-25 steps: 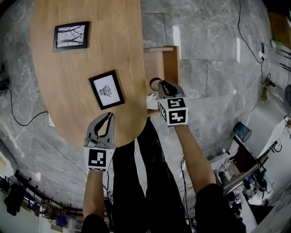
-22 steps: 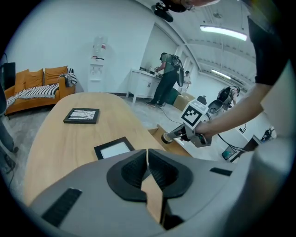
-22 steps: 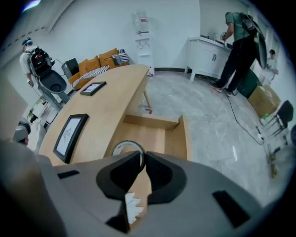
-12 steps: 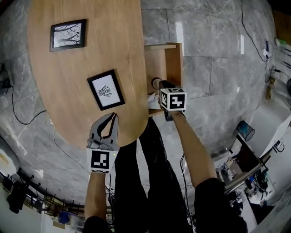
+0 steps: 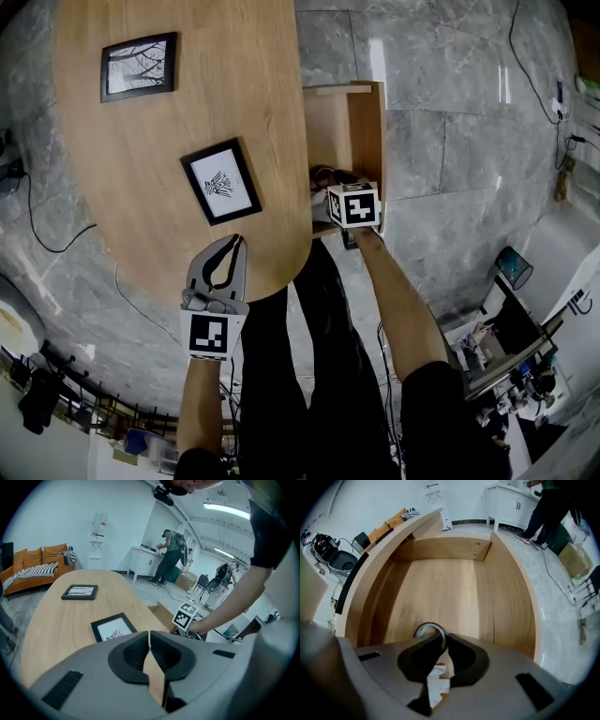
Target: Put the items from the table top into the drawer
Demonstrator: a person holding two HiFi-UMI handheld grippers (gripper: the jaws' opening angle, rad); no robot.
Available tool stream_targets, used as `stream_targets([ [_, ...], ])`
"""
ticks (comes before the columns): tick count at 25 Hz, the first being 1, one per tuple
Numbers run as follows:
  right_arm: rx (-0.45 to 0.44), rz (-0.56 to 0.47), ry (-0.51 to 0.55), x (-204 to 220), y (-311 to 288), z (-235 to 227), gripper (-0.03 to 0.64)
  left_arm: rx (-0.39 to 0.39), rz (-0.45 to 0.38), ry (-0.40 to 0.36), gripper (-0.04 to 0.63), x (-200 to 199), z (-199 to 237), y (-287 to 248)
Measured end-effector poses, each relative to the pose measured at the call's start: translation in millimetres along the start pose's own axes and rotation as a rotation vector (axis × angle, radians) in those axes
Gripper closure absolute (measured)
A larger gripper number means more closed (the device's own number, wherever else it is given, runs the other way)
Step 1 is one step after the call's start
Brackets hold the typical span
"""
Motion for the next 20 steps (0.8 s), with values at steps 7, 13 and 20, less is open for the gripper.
stream_targets([
  [7, -0.003, 0.029, 0.019, 5, -10, 4, 0.566, -0.009, 0.004, 0.017, 0.572, 6, -1, 1],
  [13, 0.054, -0.038, 0.096, -3, 3, 1, 0.538, -0.016, -0.007, 0.015, 0.572, 8, -1, 2],
  [20, 0.143, -0.324, 0.187, -49, 78, 3, 0.56, -0.027, -0.058, 0.031, 0.572, -8, -1, 7],
])
Point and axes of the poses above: the fingertips, and each gripper's own axes: y backward along the fingers, z to its left, x out of its underside, the point moved 5 cm from there along y, backward along the fingers, and after that the axes turned 8 degrees about x, right-handed, at the moved point
